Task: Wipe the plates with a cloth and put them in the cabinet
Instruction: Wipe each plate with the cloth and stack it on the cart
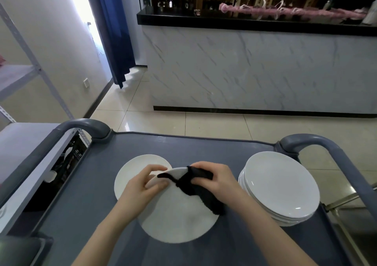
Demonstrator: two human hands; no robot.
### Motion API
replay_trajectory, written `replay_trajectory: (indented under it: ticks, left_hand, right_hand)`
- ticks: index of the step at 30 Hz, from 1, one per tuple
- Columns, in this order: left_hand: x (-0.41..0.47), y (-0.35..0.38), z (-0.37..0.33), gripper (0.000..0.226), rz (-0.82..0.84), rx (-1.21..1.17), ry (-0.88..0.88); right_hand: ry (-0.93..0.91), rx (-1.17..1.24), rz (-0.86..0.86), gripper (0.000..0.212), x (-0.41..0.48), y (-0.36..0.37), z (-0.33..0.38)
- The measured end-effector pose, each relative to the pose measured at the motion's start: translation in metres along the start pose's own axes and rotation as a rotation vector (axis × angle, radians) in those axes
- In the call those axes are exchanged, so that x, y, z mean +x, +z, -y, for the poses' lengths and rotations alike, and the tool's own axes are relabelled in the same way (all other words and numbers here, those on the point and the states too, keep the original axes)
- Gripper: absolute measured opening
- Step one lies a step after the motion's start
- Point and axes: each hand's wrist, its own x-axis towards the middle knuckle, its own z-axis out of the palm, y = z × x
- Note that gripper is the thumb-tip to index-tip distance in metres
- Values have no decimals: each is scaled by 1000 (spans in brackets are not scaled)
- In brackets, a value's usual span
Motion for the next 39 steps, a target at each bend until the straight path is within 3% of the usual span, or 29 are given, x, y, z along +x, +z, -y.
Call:
replay_trajectory:
  ticks: [4,7,14,20,22,31,35,39]
  left_hand:
    - [-16,5,22,7,-74,-351,-171]
    - [-14,19,19,18,-215,-455,-183]
    - [4,11,0,27,-273,-197,58]
    - [16,18,-15,30,-144,174,271]
    - [17,23,-13,34,-125,185,280]
    - [2,14,-4,32,-463,-248,52]
    - [2,13,-2,25,-379,-176,45]
    - [14,2,-9,24,-263,-74,105]
  right_hand:
    - [131,313,-304,32,-14,-8,-15]
    - [257,470,-375,28,-25,-6,-27]
    - [213,224,-275,30,-9,-26,-16]
    - [46,-241,62,25,21,-16,21]
    - [31,-293,80,25,23,-2,25]
    - [250,146,-279,26,-19,-1,-21]
    - [328,207,-252,26,-23,0,-31]
    - [231,80,-208,29,-10,-10,-17]
